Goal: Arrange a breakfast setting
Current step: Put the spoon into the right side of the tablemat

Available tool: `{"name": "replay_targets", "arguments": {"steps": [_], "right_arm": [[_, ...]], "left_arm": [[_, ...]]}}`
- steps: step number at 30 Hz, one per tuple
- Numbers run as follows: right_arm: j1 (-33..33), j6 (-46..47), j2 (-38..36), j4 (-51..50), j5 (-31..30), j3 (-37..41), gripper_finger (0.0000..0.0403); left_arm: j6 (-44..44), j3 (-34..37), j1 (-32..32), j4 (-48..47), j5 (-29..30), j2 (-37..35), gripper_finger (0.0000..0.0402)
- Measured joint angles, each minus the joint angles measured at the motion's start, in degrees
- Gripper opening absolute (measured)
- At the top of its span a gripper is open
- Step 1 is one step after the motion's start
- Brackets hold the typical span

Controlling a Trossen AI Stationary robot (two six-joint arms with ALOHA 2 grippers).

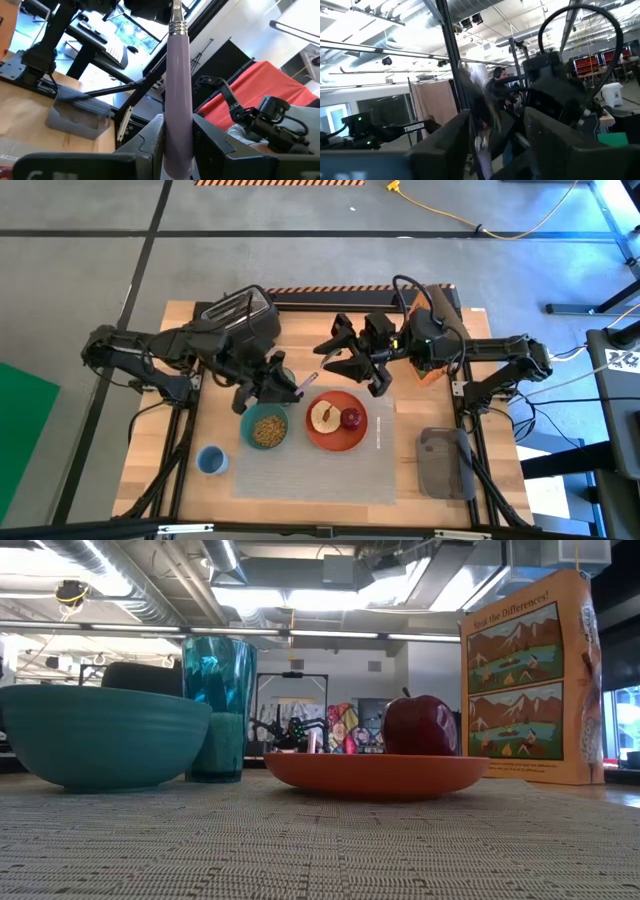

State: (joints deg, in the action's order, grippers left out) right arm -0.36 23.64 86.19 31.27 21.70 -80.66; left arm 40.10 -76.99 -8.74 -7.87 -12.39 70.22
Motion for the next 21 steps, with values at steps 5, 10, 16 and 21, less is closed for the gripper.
{"name": "replay_targets", "arguments": {"steps": [5, 10, 16, 21], "right_arm": [[0.02, 0.00, 0.00, 0.46, 0.27, 0.00, 0.0130], [0.02, 0.00, 0.00, 1.14, 1.27, 0.00, 0.0064], [0.13, -1.17, 0.00, 0.46, 0.74, 0.09, 0.0007], [0.98, -1.08, -1.31, -4.70, -3.55, 0.02, 0.0004]], "left_arm": [[0.04, 0.00, 0.93, 0.87, -1.53, -0.09, 0.0082], [0.47, 0.00, 1.32, -0.48, -2.41, -0.11, 0.0082], [1.48, -0.02, 2.91, -3.60, -1.18, -0.22, 0.0082], [1.00, -0.02, 4.14, -4.79, 2.24, -0.11, 0.0094]]}}
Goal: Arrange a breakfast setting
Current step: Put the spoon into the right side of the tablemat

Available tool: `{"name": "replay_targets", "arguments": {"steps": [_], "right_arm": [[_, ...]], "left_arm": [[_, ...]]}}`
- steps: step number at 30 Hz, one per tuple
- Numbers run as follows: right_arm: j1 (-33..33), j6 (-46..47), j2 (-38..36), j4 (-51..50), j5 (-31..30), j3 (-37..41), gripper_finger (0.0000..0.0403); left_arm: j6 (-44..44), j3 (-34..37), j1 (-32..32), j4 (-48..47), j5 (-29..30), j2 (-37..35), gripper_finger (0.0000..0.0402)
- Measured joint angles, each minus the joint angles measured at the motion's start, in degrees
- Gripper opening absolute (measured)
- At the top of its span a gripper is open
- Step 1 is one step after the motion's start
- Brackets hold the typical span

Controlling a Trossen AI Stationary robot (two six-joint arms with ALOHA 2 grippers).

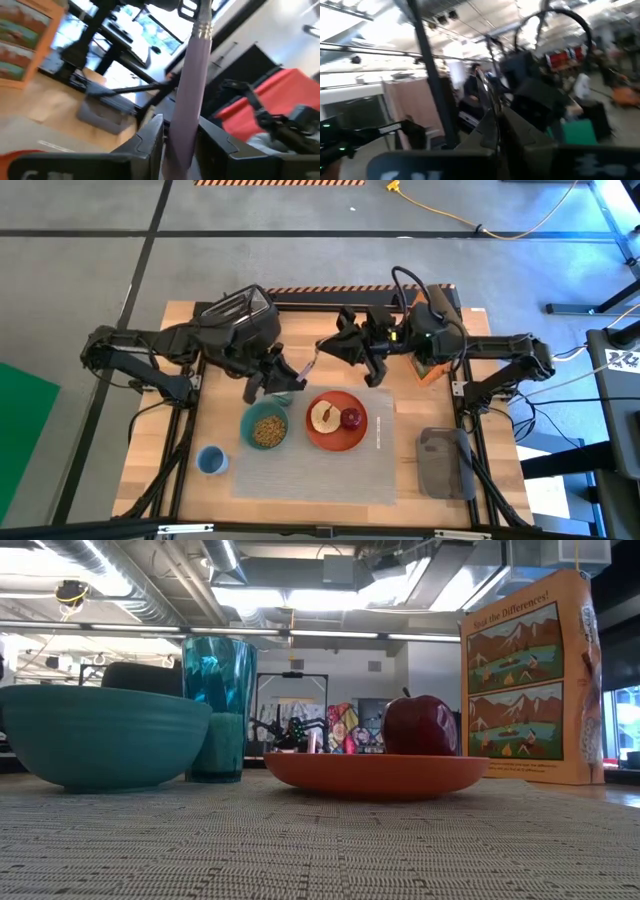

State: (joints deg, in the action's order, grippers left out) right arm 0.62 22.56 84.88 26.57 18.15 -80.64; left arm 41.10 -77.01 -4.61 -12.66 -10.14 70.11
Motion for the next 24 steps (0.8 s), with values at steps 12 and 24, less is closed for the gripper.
{"name": "replay_targets", "arguments": {"steps": [12, 24], "right_arm": [[2.21, 3.66, -6.16, -25.16, -6.79, -0.09, 0.0001], [2.41, 7.68, -5.61, -32.45, -10.22, -0.02, 0.0000]], "left_arm": [[-10.30, -0.02, 2.94, -3.22, 12.90, -3.69, 0.0181], [-11.27, 0.03, 3.65, 1.22, 9.03, 6.18, 0.0179]]}}
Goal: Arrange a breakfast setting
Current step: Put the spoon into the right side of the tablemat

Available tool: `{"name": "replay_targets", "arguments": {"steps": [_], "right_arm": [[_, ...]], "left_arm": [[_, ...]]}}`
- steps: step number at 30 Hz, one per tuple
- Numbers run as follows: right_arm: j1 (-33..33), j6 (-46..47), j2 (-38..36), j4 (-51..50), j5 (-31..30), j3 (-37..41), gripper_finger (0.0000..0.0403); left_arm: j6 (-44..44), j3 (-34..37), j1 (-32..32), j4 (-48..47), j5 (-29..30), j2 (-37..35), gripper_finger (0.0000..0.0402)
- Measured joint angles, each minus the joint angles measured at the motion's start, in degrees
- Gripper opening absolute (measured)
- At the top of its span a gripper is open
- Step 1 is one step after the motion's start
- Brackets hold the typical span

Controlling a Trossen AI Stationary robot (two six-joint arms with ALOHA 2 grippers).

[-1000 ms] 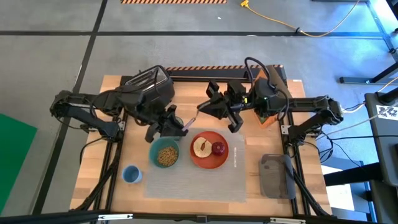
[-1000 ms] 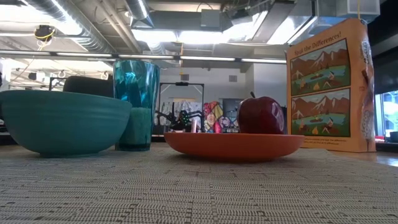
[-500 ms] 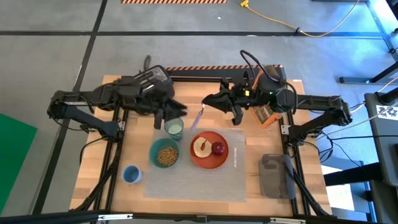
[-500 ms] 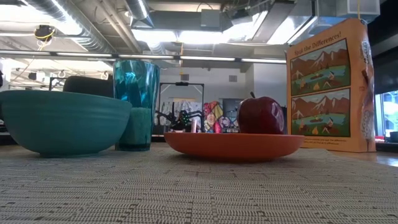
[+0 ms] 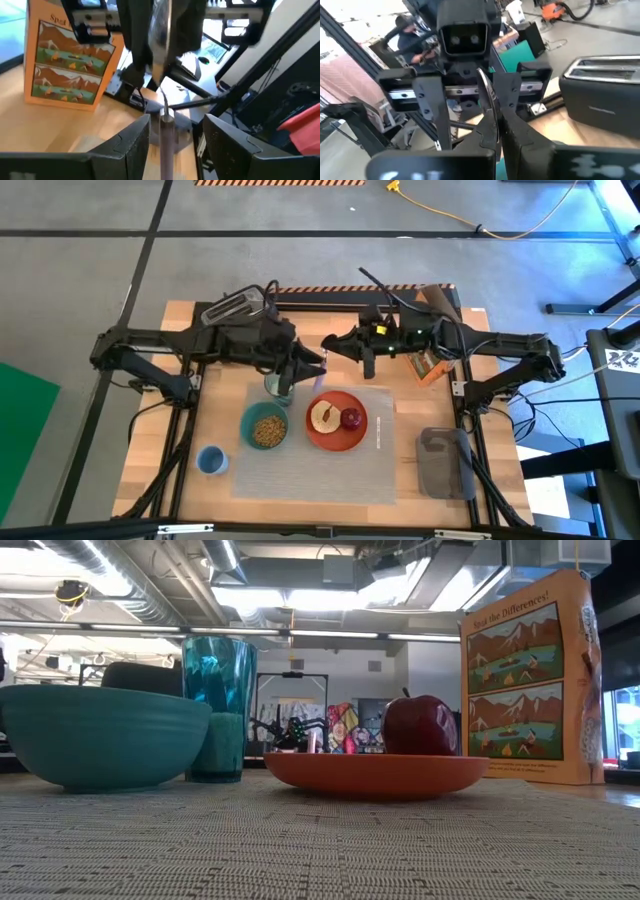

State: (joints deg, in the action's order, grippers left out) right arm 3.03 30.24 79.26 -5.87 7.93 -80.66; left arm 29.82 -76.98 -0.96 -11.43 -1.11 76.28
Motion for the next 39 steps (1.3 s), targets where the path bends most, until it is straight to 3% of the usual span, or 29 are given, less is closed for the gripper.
{"name": "replay_targets", "arguments": {"steps": [5, 13, 22, 26, 35, 39], "right_arm": [[0.00, -1.36, 0.02, -2.41, -0.42, 0.02, 0.0000], [-0.04, -1.58, 0.02, -4.00, -1.36, 0.02, 0.0000], [0.00, -1.63, 0.02, -4.57, -1.35, 0.02, 0.0006], [-0.04, -1.69, 0.00, -6.26, -3.19, -0.02, 0.0047], [-0.04, -1.51, 0.07, -11.87, -12.25, 0.00, 0.0198], [-0.04, -0.18, 0.07, -13.95, -13.93, 0.00, 0.0230]], "left_arm": [[-0.60, -0.01, 0.86, 1.45, -1.38, 1.95, 0.0146], [-0.87, -0.01, 1.60, -0.06, 0.90, 2.19, 0.0031], [-0.14, -0.01, 2.19, -0.17, -0.83, 2.19, 0.0027], [0.31, 0.00, 2.19, -0.74, -0.92, 1.70, 0.0027], [7.18, -0.01, 1.06, -12.71, 1.85, -2.03, 0.0027], [12.14, -0.01, -2.55, -18.81, 6.33, -3.74, 0.0027]]}}
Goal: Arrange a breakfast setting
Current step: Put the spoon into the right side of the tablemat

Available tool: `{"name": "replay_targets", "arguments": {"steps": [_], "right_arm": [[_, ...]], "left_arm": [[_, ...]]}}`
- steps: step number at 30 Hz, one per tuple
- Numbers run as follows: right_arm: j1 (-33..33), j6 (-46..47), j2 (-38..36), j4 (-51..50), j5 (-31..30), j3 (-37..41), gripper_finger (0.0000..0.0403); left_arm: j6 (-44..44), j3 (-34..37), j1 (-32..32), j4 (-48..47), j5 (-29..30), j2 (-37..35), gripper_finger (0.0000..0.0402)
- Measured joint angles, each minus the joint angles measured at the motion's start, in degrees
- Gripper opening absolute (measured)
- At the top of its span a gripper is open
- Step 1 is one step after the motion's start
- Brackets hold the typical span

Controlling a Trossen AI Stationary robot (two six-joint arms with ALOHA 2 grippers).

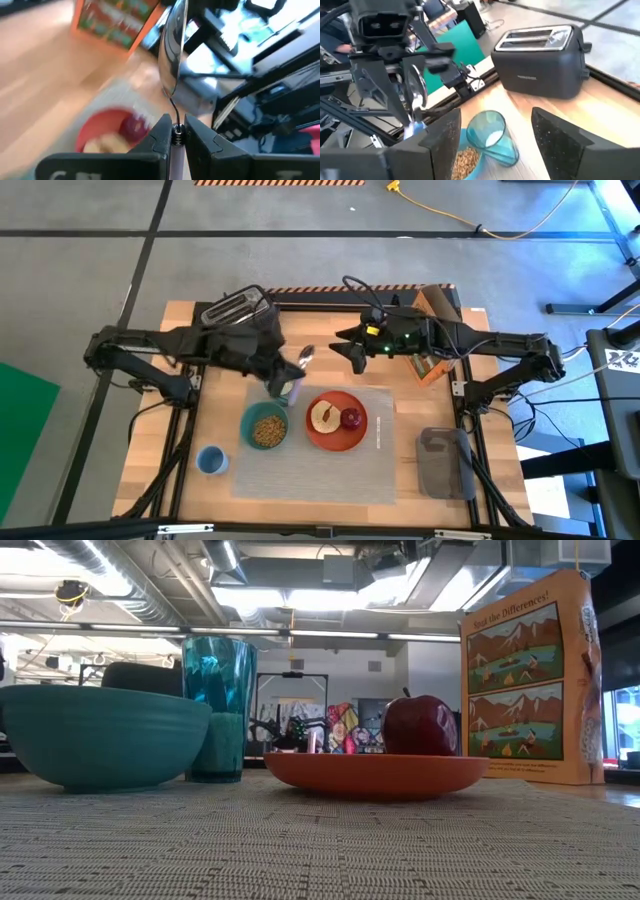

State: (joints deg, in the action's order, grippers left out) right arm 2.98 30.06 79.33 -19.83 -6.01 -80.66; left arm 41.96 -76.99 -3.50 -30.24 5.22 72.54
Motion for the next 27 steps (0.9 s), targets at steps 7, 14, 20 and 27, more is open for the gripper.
{"name": "replay_targets", "arguments": {"steps": [7, 14, 20, 27], "right_arm": [[0.00, 1.62, 0.00, -4.62, -1.06, 0.00, 0.0236], [0.04, 1.07, 0.00, -3.74, -1.06, 0.00, 0.0236], [0.48, 0.35, -0.02, -4.33, -1.09, 0.00, 0.0236], [0.42, 2.98, -0.11, -8.38, 9.56, 0.00, 0.0237]], "left_arm": [[16.00, 0.00, -12.00, -20.34, 13.26, -5.96, 0.0027], [39.34, 0.36, -25.00, -40.69, 24.85, -11.45, 0.0027], [41.02, 5.27, -28.81, -31.91, 30.97, -12.64, 0.0027], [23.22, 13.91, -26.11, -0.05, 32.91, -12.60, 0.0027]]}}
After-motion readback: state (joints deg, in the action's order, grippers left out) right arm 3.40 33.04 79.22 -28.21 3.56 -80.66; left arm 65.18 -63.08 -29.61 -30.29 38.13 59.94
